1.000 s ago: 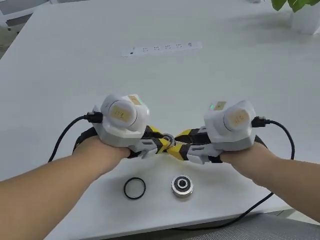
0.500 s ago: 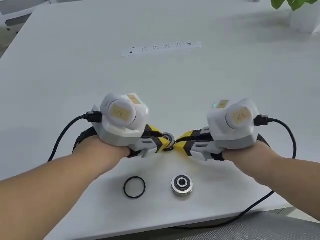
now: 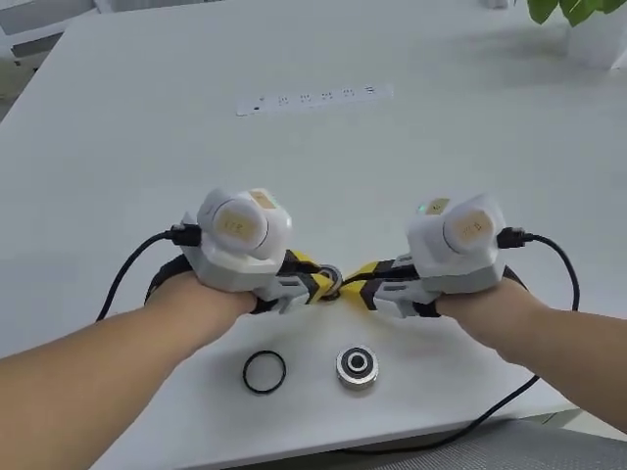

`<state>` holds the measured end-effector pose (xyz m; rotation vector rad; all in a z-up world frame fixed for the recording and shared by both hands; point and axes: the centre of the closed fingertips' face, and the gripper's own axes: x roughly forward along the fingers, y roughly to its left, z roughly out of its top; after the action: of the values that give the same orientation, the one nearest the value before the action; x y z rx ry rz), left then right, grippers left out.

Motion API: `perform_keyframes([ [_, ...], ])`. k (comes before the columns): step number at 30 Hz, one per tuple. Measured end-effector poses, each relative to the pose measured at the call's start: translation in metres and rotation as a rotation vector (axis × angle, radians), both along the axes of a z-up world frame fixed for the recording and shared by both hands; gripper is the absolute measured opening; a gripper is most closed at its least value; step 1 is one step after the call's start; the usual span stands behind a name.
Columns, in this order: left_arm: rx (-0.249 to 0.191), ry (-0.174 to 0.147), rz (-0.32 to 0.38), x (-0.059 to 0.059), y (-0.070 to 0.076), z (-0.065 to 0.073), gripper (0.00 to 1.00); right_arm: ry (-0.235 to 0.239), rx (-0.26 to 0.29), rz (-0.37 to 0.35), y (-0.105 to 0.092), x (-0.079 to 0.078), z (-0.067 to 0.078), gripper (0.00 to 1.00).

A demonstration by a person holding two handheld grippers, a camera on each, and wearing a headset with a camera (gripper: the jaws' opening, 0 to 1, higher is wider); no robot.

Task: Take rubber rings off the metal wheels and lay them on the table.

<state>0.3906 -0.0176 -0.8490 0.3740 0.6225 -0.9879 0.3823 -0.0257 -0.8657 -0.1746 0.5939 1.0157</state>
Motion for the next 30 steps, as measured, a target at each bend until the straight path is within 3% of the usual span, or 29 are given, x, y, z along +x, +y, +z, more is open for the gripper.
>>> perform_keyframes([
  [7,0.011,-0.016,-0.005,-0.001,0.000,0.000,0.13,0.008,-0.020,-0.015,-0.002,0.003,-0.001,0.00],
  [10,0.010,-0.022,0.002,-0.002,-0.001,0.000,0.13,0.056,0.024,-0.054,-0.004,0.004,0.000,0.00],
  [14,0.017,-0.033,-0.001,-0.004,-0.003,0.000,0.13,0.155,0.143,-0.158,-0.012,0.008,0.005,0.00],
  [17,0.022,-0.033,-0.004,-0.005,-0.003,0.000,0.12,0.159,0.151,-0.161,-0.012,0.006,0.009,0.00],
  [20,0.030,-0.034,-0.004,-0.005,-0.004,0.000,0.12,0.206,0.226,-0.192,-0.009,0.004,0.017,0.00],
  [30,0.057,-0.051,-0.007,-0.006,-0.005,-0.001,0.12,0.242,0.272,-0.190,-0.006,0.000,0.021,0.00],
])
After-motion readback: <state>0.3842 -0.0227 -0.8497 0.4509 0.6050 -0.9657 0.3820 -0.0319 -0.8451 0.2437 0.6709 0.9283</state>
